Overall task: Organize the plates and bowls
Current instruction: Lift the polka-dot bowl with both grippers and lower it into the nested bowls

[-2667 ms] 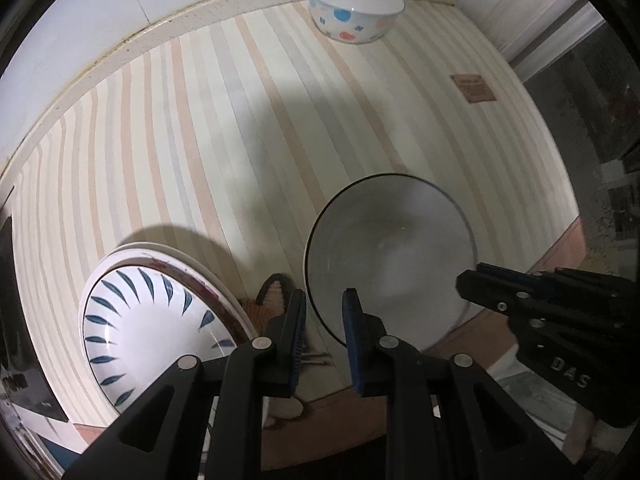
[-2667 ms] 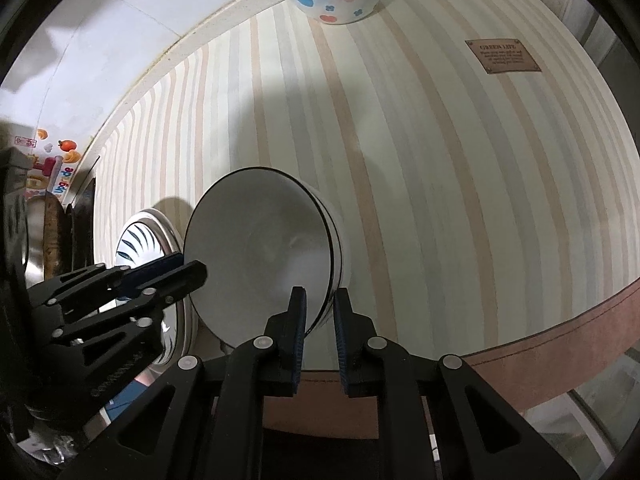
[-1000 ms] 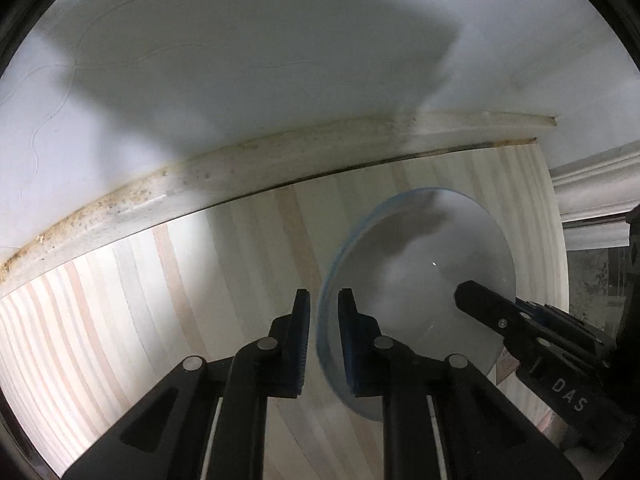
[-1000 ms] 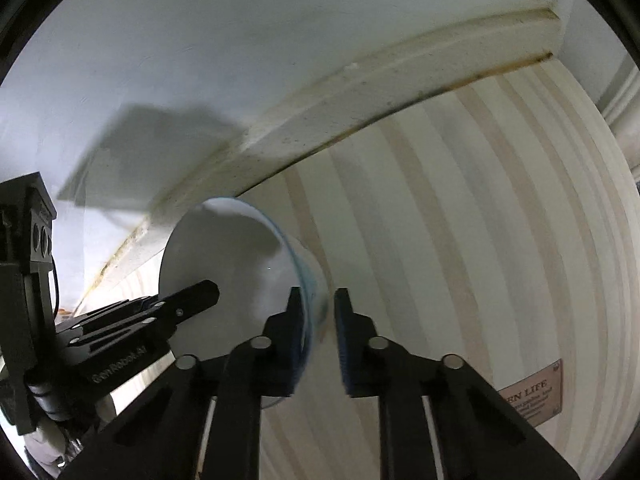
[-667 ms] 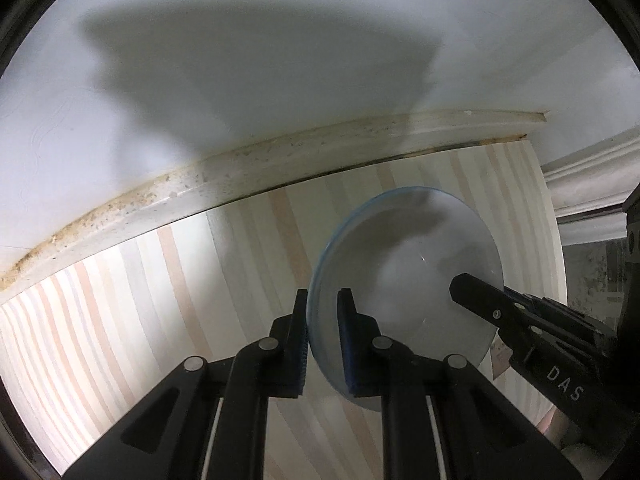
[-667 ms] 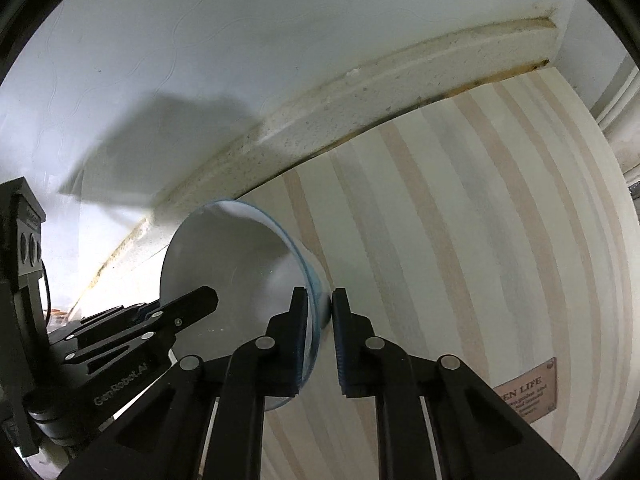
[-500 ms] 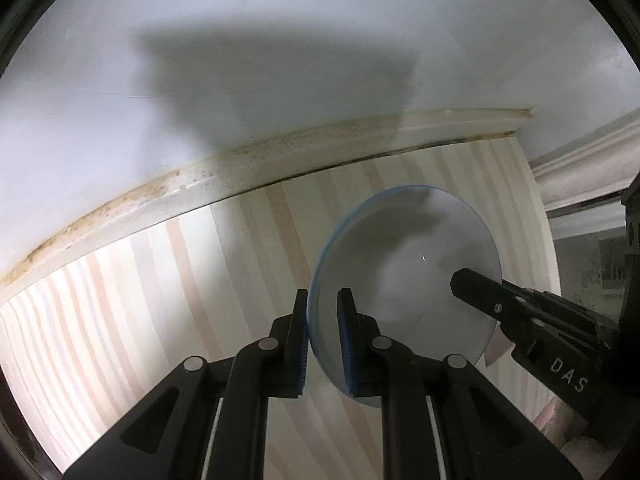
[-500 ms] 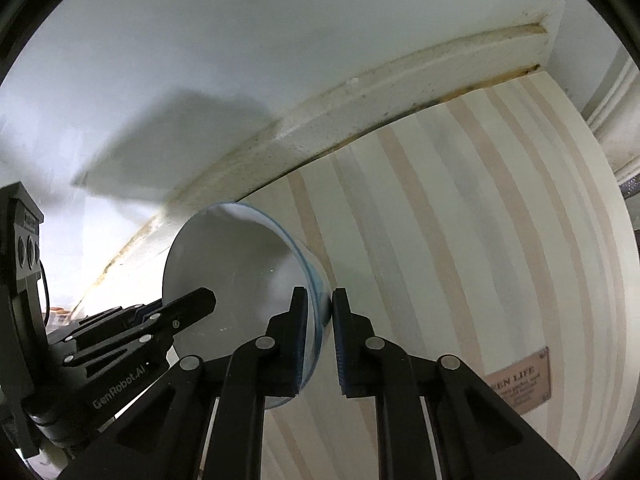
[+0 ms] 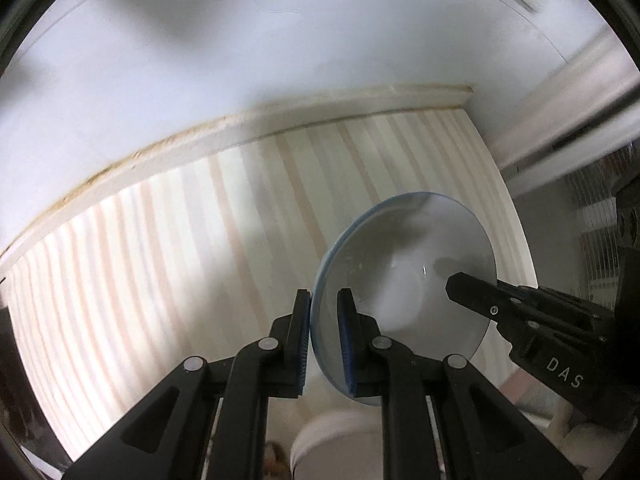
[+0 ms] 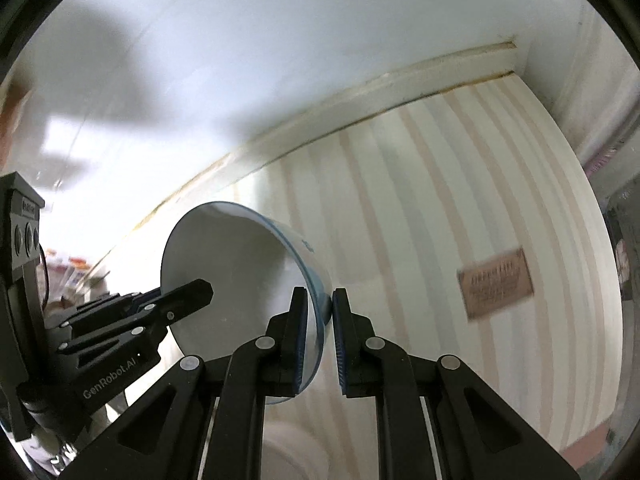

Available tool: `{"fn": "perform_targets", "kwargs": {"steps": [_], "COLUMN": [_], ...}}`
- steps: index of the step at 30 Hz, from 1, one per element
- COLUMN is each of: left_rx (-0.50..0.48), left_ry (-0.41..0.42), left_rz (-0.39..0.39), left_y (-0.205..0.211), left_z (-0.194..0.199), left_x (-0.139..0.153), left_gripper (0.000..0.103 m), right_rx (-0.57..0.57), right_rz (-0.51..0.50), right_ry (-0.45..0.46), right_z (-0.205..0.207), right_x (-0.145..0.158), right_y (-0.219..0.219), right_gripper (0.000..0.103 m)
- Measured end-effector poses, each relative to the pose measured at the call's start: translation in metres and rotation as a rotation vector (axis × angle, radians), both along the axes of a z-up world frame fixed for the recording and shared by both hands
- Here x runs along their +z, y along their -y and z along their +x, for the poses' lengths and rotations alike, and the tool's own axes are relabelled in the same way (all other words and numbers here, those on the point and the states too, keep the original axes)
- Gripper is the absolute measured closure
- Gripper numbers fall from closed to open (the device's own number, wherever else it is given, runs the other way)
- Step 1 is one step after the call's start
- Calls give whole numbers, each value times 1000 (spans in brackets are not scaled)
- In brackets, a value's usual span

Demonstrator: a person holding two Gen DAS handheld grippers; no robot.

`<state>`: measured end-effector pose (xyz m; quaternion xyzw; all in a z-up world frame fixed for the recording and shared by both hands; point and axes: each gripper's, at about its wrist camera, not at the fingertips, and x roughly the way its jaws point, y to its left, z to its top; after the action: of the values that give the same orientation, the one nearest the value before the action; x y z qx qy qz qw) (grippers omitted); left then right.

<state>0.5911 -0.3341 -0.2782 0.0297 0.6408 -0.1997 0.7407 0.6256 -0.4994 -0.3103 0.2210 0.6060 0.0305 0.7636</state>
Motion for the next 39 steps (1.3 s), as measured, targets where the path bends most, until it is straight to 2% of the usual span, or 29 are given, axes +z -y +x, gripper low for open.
{"fn": "perform_targets", "kwargs": {"steps": [7, 12, 17, 28, 39], "left_rx": [-47, -53, -52, -58, -68], "left_ry": [-49, -102, -124, -122, -124], "left_rz": [5, 11, 33, 96, 123], "left_y": [-18, -29, -35, -44, -46], "left_z": [-63, -98, -114, -135, -138], "left_x": [3, -8, -19, -33, -46], "left_gripper": [91, 91, 91, 91, 91], "right_rx": [8, 13, 44, 78, 64], "right_rz": [33, 69, 74, 63, 55], "right_ry": [-7, -38, -85, -163, -174], "right_z": [-76, -128, -160, -177, -170], "right_x": [21, 17, 4, -31, -36], "right_y": [-14, -25, -41, -58, -65], "right_gripper": [89, 89, 89, 89, 86]}}
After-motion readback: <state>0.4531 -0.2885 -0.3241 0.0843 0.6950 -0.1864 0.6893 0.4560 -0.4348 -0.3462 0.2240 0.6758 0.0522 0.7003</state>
